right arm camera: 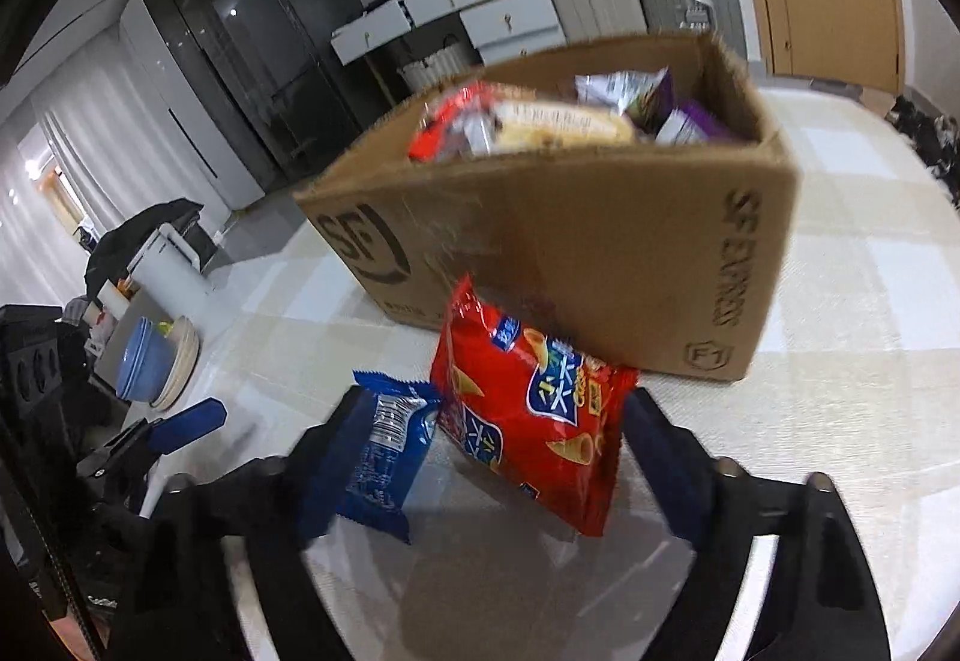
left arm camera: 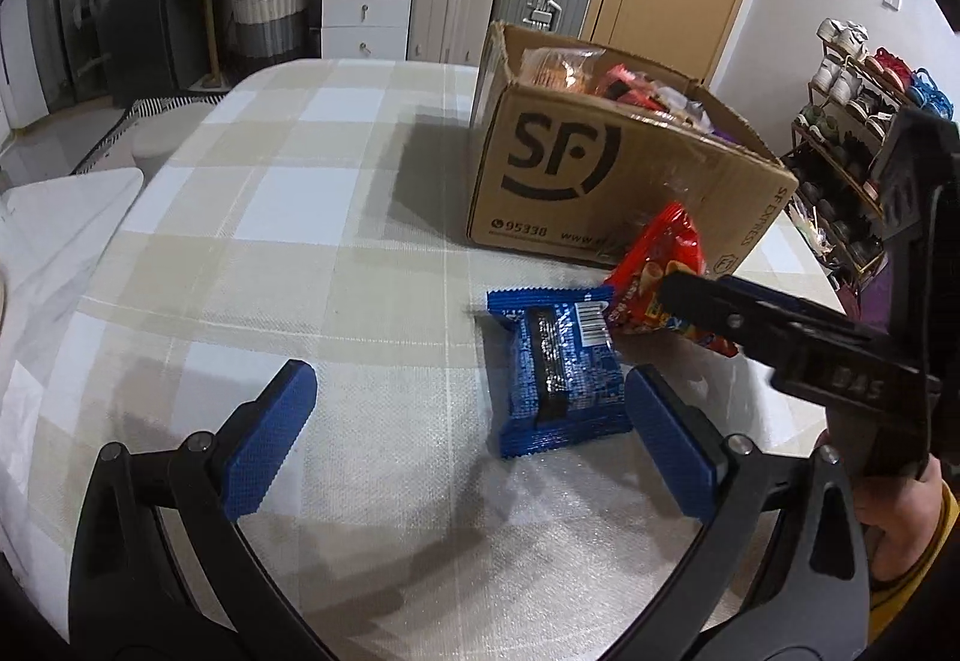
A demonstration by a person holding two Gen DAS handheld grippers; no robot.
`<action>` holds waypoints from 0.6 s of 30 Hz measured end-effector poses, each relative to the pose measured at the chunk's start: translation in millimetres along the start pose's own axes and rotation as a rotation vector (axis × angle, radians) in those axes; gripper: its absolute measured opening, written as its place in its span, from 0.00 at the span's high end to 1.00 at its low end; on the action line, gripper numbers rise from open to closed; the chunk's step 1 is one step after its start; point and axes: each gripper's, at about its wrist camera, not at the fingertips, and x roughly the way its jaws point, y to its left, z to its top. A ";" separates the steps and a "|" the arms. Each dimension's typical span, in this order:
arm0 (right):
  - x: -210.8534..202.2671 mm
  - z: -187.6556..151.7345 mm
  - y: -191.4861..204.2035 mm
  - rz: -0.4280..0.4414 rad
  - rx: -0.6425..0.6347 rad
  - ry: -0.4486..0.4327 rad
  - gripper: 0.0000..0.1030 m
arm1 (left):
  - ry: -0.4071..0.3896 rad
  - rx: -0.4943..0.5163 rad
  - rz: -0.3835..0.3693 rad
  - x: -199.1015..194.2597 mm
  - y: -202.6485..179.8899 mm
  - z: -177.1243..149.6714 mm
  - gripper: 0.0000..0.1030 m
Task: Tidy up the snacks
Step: 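Close the right tool on the red chip bag and lift it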
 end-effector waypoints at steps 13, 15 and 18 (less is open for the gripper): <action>20.7 -2.7 -9.3 -0.006 0.002 0.004 0.42 | 0.041 -0.011 0.002 18.6 5.4 -9.1 0.01; 20.1 -4.0 -8.9 -0.008 -0.005 -0.007 0.44 | 0.046 -0.012 0.005 19.3 6.0 -9.7 0.01; 18.9 -6.1 -9.4 0.005 0.000 -0.021 0.48 | 0.048 -0.008 0.011 18.0 5.1 -11.4 0.01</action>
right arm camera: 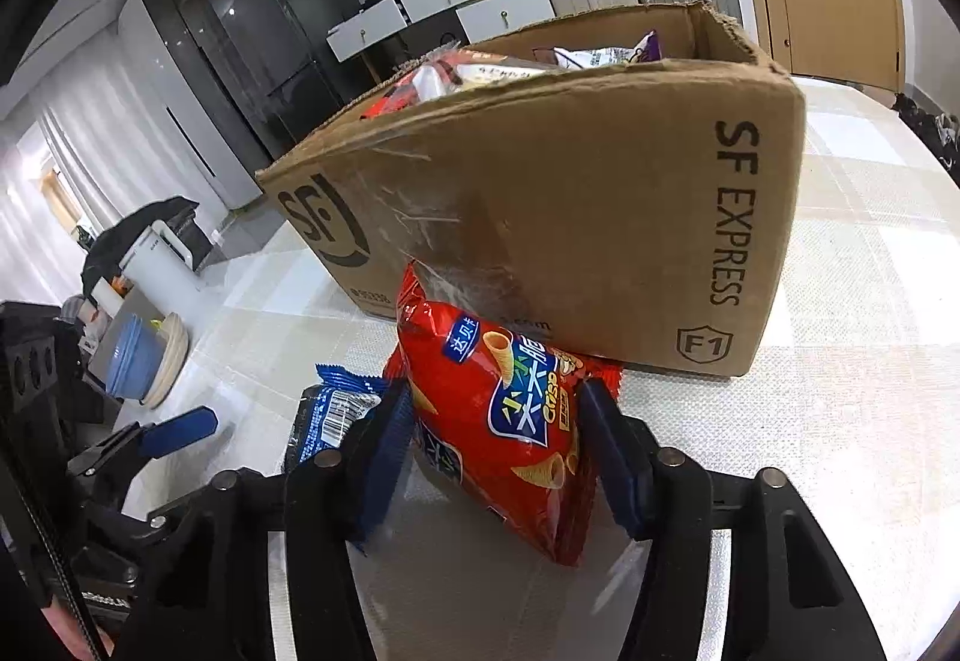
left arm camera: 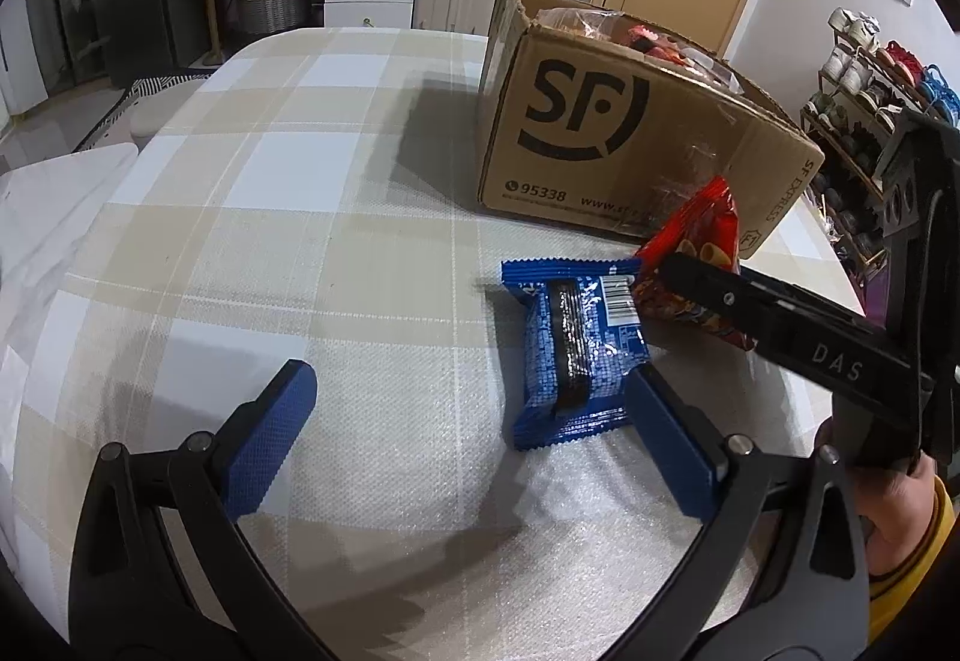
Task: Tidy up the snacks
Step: 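Close the right tool on the red chip bag and lift it, then close the left tool on the blue biscuit pack while the right tool holds the chip bag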
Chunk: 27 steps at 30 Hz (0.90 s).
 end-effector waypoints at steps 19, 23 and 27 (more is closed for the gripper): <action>-37.3 -20.9 -7.8 0.106 0.058 -0.084 0.54 | 0.005 0.030 0.042 -12.7 -10.5 -3.6 0.01; -51.3 -28.2 -16.5 0.140 0.086 -0.107 0.54 | 0.012 0.051 0.053 -12.4 -16.9 -5.0 0.01; -66.4 -34.1 -26.1 0.165 0.105 -0.132 0.54 | 0.022 0.071 0.058 -9.8 -23.0 -4.1 0.01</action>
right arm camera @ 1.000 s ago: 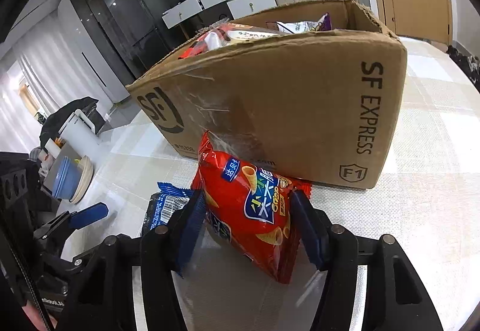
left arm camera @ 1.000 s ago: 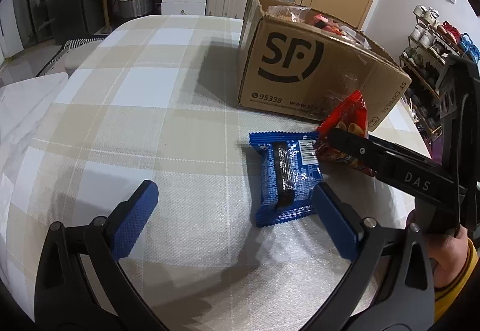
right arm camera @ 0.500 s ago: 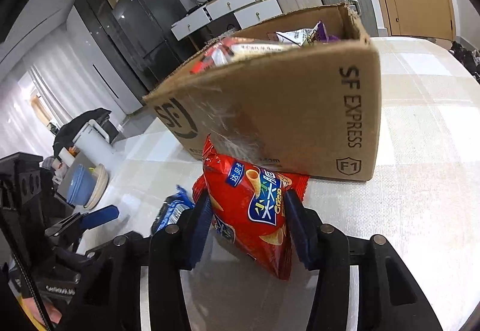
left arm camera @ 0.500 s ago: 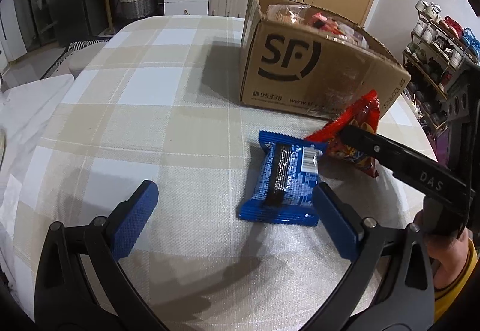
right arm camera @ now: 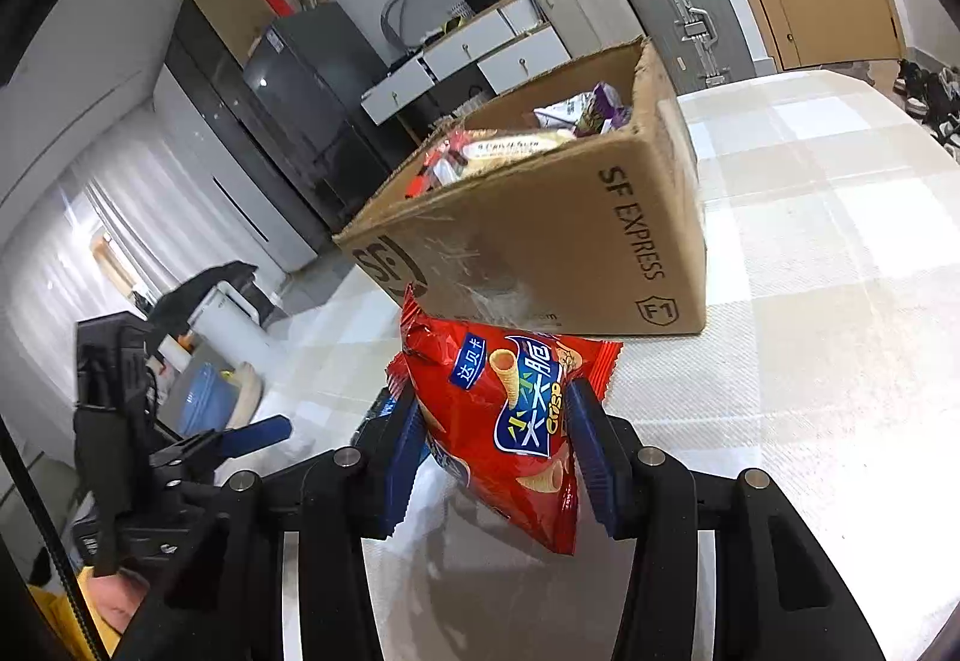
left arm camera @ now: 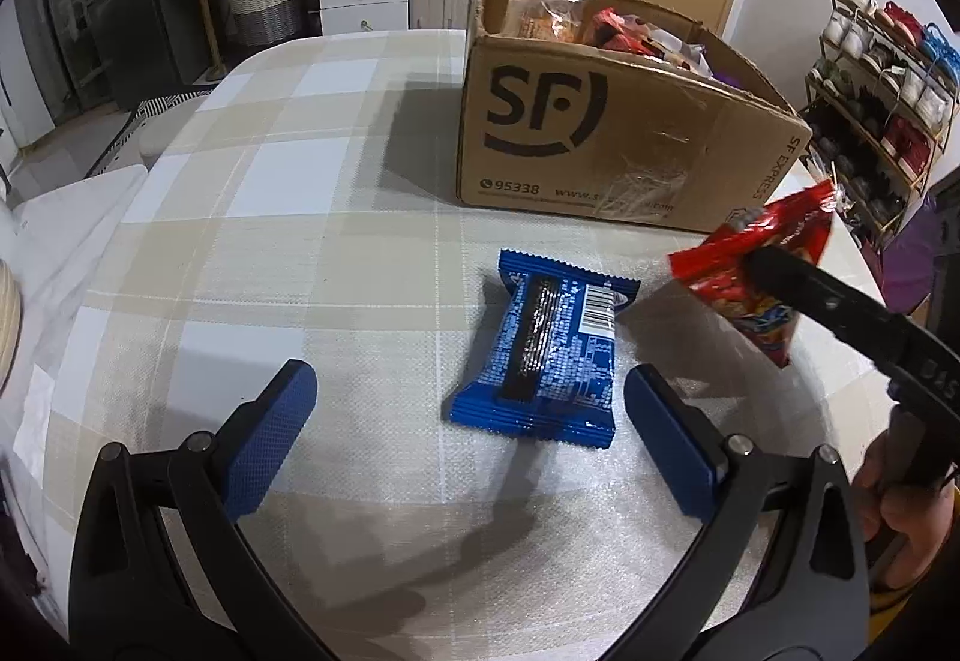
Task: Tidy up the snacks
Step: 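Close the left tool on the blue biscuit pack while the right tool holds the chip bag, then carry the blue biscuit pack and red chip bag over the box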
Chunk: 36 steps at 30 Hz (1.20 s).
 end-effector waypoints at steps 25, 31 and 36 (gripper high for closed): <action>-25.5 -5.2 -19.3 0.045 0.086 -0.053 0.54 | 0.062 0.128 -0.082 41.6 -18.7 16.8 0.48; -24.8 -4.5 -17.9 0.042 0.088 -0.049 0.54 | 0.052 0.150 -0.110 38.8 -20.1 15.8 0.61; -25.1 -4.5 -15.9 0.048 0.082 -0.055 0.54 | 0.032 0.165 -0.105 27.9 -24.4 14.4 0.61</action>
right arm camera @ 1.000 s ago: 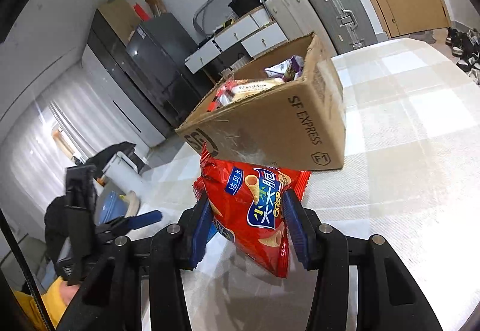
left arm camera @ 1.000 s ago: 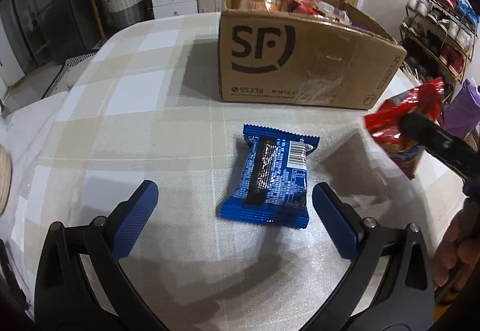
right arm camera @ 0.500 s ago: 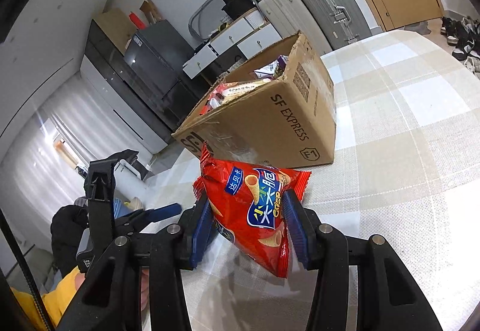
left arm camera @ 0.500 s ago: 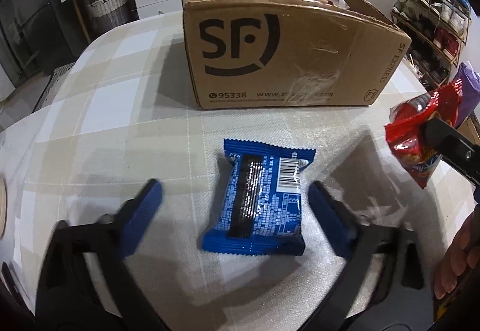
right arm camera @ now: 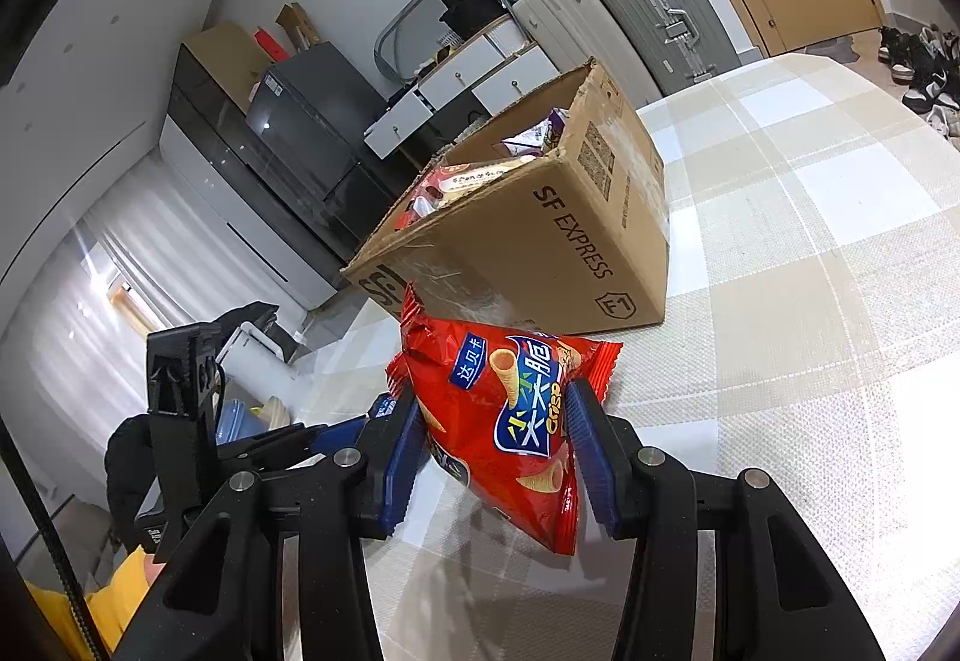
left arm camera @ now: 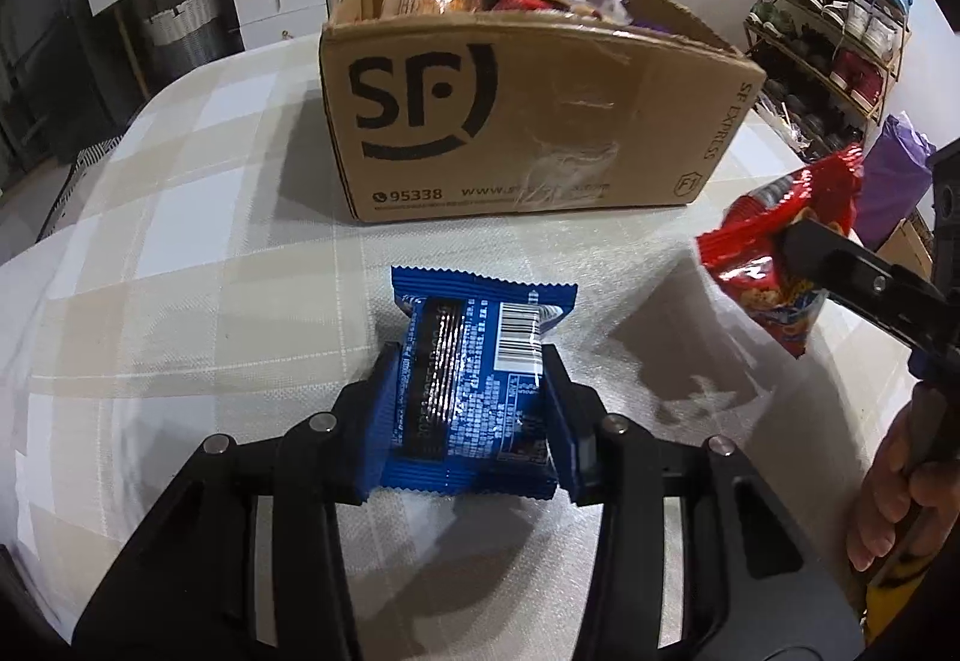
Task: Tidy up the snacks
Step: 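Carry the blue biscuit pack and red chip bag over the box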
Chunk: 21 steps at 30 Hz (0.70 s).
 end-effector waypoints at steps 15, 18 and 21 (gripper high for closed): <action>-46.8 23.6 37.9 0.031 -0.056 -0.087 0.54 | -0.106 -0.052 -0.039 -83.9 2.0 3.3 0.61; -61.7 31.9 55.0 0.043 -0.078 -0.105 0.54 | -0.138 -0.069 -0.071 -107.9 4.3 6.0 0.61; -72.2 37.4 71.7 0.047 -0.104 -0.106 0.54 | -0.184 -0.075 -0.098 -137.3 6.0 8.5 0.61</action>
